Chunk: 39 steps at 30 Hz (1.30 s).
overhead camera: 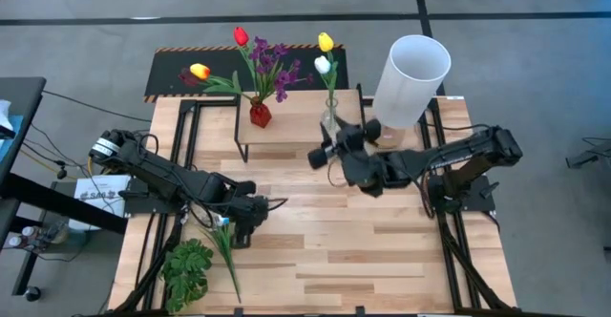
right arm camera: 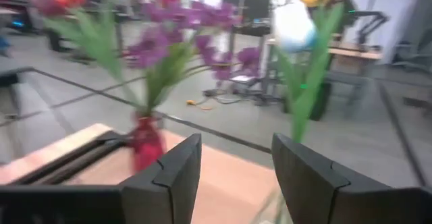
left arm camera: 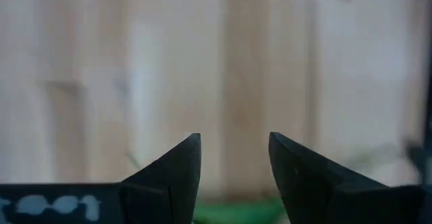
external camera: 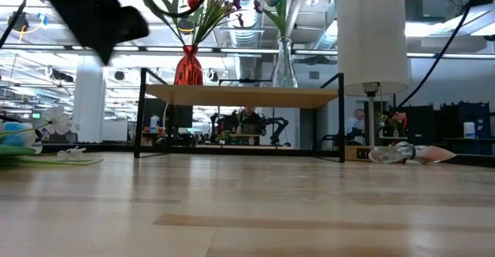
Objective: Pick and place flowers into a vace then onto a shelf
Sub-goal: Put the white flowers into the transparent vase on the shelf
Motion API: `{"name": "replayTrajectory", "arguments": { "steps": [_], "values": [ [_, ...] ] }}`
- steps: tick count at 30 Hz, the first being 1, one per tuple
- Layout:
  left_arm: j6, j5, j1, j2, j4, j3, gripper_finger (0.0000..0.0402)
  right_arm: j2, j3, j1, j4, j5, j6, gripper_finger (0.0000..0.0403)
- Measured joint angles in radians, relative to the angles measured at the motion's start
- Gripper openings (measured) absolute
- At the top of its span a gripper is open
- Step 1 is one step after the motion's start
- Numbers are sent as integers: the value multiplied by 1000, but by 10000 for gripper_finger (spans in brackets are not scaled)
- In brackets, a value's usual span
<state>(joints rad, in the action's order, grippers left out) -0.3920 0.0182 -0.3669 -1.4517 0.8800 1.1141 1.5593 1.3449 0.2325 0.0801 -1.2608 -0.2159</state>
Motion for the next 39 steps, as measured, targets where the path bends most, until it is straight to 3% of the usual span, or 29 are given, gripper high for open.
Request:
{"name": "replayTrajectory", "arguments": {
  "steps": [4,7,12,18,23,39],
  "values": [
    [102,209,-22,0,76,0,162,0,0,81,-2,4,-31,167],
    [206,292,-64,0,128,0,162,0,0,138,-2,6,-30,162],
    [498,290,-151,-6,179,0,162,0,0,217,-1,7,-30,157],
    [859,234,-234,-7,124,0,162,0,0,269,6,6,-30,153],
    [876,208,-239,-69,40,0,162,0,0,280,8,6,-32,149],
    [893,186,-238,-359,175,0,162,-1,0,280,42,6,-47,139]
  ]
}}
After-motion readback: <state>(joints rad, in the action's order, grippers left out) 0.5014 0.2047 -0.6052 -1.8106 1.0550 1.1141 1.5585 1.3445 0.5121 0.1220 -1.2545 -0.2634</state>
